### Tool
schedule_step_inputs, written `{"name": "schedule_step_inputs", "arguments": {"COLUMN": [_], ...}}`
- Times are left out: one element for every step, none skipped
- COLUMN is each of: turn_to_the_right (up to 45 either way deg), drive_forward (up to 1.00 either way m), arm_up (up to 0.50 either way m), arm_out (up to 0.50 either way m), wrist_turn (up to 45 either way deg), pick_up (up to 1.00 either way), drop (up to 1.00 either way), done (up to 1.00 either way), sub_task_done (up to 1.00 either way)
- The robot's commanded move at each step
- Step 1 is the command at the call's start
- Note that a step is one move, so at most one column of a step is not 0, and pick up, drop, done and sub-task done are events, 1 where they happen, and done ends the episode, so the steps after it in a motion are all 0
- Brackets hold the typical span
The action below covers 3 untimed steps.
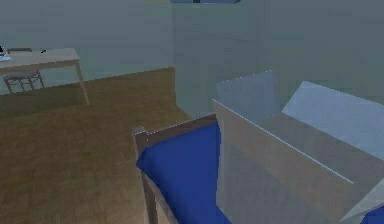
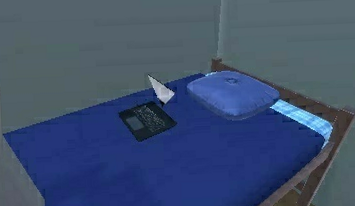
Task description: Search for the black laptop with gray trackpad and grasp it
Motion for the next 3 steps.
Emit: {"name": "schedule_step_inputs", "arguments": {"turn_to_the_right": [0.0, 0.0, 0.0], "drive_forward": [0.00, 0.00, 0.00], "arm_up": [0.50, 0.38, 0.00], "arm_out": [0.00, 0.00, 0.50], "wrist_turn": [0.0, 0.0, 0.0], "pick_up": [0.00, 0.00, 0.00], "drop": [0.00, 0.00, 0.00], "done": [0.00, 0.00, 0.00], "sub_task_done": [0.00, 0.00, 0.00]}}
